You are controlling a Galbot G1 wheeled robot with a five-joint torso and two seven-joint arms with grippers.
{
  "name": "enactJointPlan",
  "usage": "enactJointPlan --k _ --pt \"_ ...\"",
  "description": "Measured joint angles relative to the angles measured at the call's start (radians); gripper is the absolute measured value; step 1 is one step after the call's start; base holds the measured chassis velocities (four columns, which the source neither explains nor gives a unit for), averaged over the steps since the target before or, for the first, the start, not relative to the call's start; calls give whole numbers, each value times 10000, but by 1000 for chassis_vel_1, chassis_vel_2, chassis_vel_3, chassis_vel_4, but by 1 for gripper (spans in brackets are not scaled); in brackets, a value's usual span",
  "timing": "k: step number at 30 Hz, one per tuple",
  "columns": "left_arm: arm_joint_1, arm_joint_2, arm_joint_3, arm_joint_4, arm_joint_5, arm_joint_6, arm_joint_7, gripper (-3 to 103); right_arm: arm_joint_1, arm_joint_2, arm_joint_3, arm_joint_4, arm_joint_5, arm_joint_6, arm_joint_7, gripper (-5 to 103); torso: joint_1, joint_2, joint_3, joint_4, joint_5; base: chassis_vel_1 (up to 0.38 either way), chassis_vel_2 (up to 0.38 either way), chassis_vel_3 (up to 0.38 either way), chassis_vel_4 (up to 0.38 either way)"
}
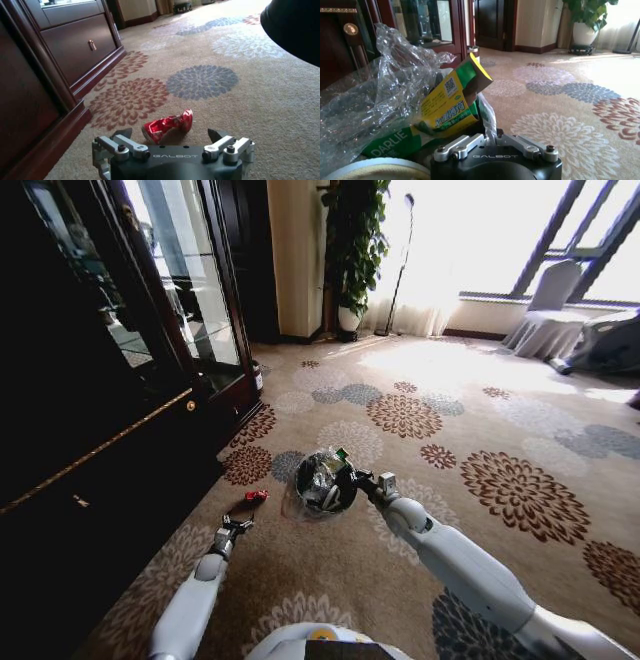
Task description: Pick up the trash from the ground and place it into the trash bin.
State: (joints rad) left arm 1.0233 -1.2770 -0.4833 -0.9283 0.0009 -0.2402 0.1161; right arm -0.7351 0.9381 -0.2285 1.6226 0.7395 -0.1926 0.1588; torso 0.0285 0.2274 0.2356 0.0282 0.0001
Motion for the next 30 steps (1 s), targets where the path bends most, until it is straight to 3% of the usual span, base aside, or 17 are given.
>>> enactJointPlan --k 7,13,15,18,21,23,27,30 --pt "-326 -13 299 395 454 -211 -52 100 0 0 0 0 0 0 0 1 1 0 1 2 1 -149 175 141 -158" --pt "-649 -95 816 828 221 -177 107 100 1 0 1 0 0 0 4 1 8 -1 5 0 -1 -174 185 171 -179" --pt "-589 -174 1093 751 -416 386 537 100 1 0 1 0 0 0 3 1 8 -2 5 -1 1 -76 93 43 -59" --pt "-483 -229 1213 641 -644 789 596 100 0 0 1 -1 0 0 3 1 5 -1 3 0 0 -37 -5 1 -25" --pt "-499 -344 1241 779 -741 960 367 100 -1 -1 1 0 0 0 1 1 -5 0 -2 0 -2 26 -25 -14 33" --pt "-761 -493 1132 1197 -603 918 -365 100 -2 0 0 0 1 0 -4 1 -5 0 -2 1 -1 0 0 0 0" --pt "-971 -576 921 1341 -507 1092 -905 98 -2 0 0 0 0 0 -1 1 1 0 2 2 -1 0 0 0 0" --pt "-1161 -585 836 1598 -619 1125 -921 94 -1 -1 1 0 0 0 0 1 2 0 2 1 1 0 0 0 0"
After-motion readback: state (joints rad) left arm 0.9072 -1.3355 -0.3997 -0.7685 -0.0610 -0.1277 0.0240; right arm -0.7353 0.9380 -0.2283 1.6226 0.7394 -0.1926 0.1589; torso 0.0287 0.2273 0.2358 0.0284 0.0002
